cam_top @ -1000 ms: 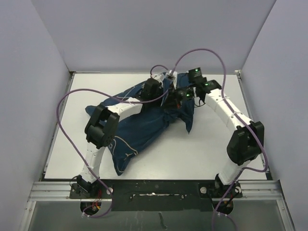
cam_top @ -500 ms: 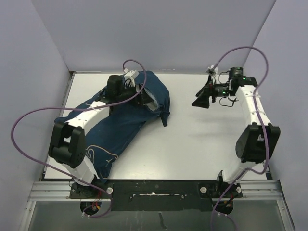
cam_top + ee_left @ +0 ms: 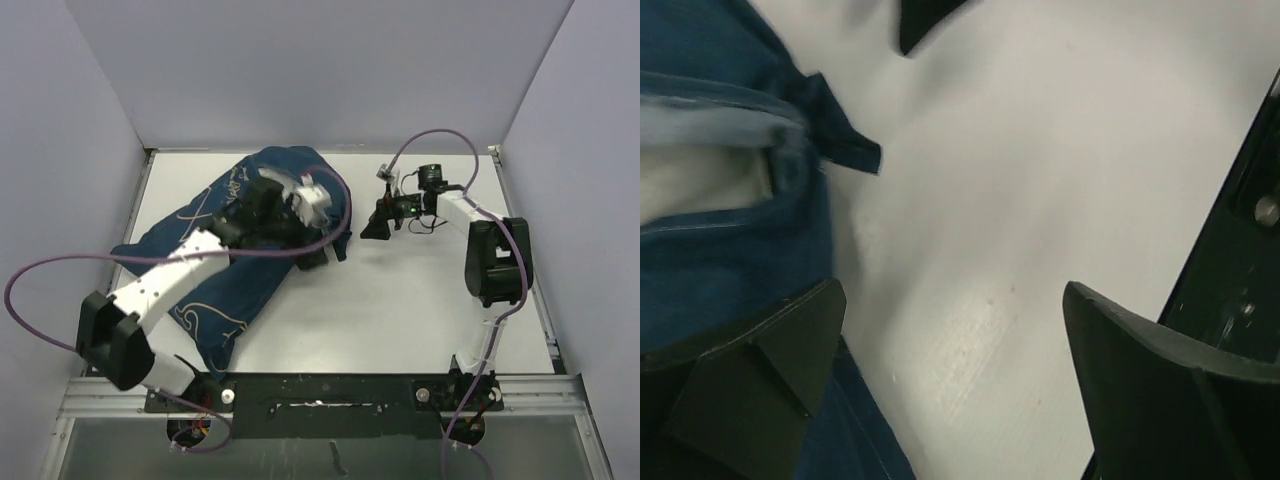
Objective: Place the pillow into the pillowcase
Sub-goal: Stuff the pillow into the pillowcase, then turn over the pillow at the center of the board.
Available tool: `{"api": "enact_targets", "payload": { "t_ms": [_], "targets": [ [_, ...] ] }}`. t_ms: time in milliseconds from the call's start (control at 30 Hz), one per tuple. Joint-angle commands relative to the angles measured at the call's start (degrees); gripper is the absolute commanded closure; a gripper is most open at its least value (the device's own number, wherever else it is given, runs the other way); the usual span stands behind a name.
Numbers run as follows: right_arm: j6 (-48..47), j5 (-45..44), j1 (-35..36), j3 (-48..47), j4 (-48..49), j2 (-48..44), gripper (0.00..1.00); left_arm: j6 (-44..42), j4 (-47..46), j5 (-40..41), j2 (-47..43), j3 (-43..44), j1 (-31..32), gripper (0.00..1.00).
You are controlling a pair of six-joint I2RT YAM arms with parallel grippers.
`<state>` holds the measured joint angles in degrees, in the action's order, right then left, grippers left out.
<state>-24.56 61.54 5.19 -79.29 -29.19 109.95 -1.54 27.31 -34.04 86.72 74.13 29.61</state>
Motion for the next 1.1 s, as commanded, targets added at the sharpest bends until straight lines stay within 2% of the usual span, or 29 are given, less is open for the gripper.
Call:
{"api": "enact_targets", "payload": {
  "t_ms": [0,100,200,300,333,400,433,467,500,533,567,633,700,767,800,867,900,967,1067],
  "targets": [
    [11.7,-2.2,3.2,-5.3,17.3,5.7,0.0,-11.9,2.8,35.8,-8.8,-9.2,13.1,0.08],
    [17.0,-4.3,5.3,-7.6,20.8,10.5,0.04,-11.1,1.9,47.2,-6.0,-10.8,15.2,0.07],
    [22.4,-4.7,6.2,-9.0,23.9,14.5,0.15,-10.5,3.0,51.1,1.2,-9.3,15.5,0.05],
    [23.7,-5.1,6.6,-9.6,26.1,15.9,0.29,-9.9,5.6,55.9,11.2,-5.9,15.3,0.03],
    [23.6,-4.5,6.6,-10.0,26.5,16.1,0.38,-9.9,6.5,57.8,14.5,-4.7,15.0,0.03],
    [22.3,-3.3,6.0,-11.9,24.9,15.9,0.71,-10.5,7.4,61.2,19.7,-2.6,13.8,0.05],
    [21.9,-2.2,5.3,-12.6,24.5,15.5,0.93,-11.2,7.5,61.5,21.3,-1.8,12.6,0.11],
    [22.0,-1.6,4.1,-12.9,24.6,14.5,1.0,-11.8,7.4,60.8,21.8,-1.3,11.1,0.23],
    [21.3,-1.2,2.8,-13.0,24.9,13.0,1.0,-12.4,7.3,59.3,21.6,-0.9,9.5,0.44],
    [18.8,-1.6,1.3,-13.3,23.9,10.8,1.0,-13.0,7.2,57.7,20.7,-0.5,7.6,0.71],
    [15.2,-2.5,-0.1,-14.0,22.0,8.3,1.0,-13.9,7.3,56.0,19.3,-0.3,6.0,0.83],
    [7.6,-2.0,-4.3,-19.2,12.4,5.5,1.0,-17.9,7.5,50.9,15.1,-0.3,3.6,0.96],
    [4.9,-0.1,-7.6,-22.9,7.4,3.8,1.0,-23.5,6.4,43.7,9.0,-1.4,2.6,1.0],
    [3.3,3.1,-9.2,-22.6,4.4,1.9,1.0,-27.3,3.9,36.6,2.3,-3.9,2.3,1.0],
    [1.0,4.8,-9.0,-22.1,1.7,1.6,0.91,-28.7,2.7,33.7,-0.6,-4.9,2.0,1.0],
    [-0.6,6.0,-7.0,-19.6,-0.7,1.6,0.46,-29.8,2.5,30.6,-5.2,-5.6,1.8,1.0],
    [-0.4,5.7,-5.6,-17.8,0.1,1.5,0.33,-30.1,3.2,29.2,-7.2,-5.3,1.6,1.0],
    [3.0,4.1,-2.2,-13.4,5.6,1.4,0.18,-30.1,4.3,26.2,-10.1,-4.6,1.5,1.0],
    [13.3,3.2,2.3,-10.0,16.6,2.8,0.08,-29.6,5.3,22.9,-13.2,-3.7,1.3,1.0]
  ]
}}
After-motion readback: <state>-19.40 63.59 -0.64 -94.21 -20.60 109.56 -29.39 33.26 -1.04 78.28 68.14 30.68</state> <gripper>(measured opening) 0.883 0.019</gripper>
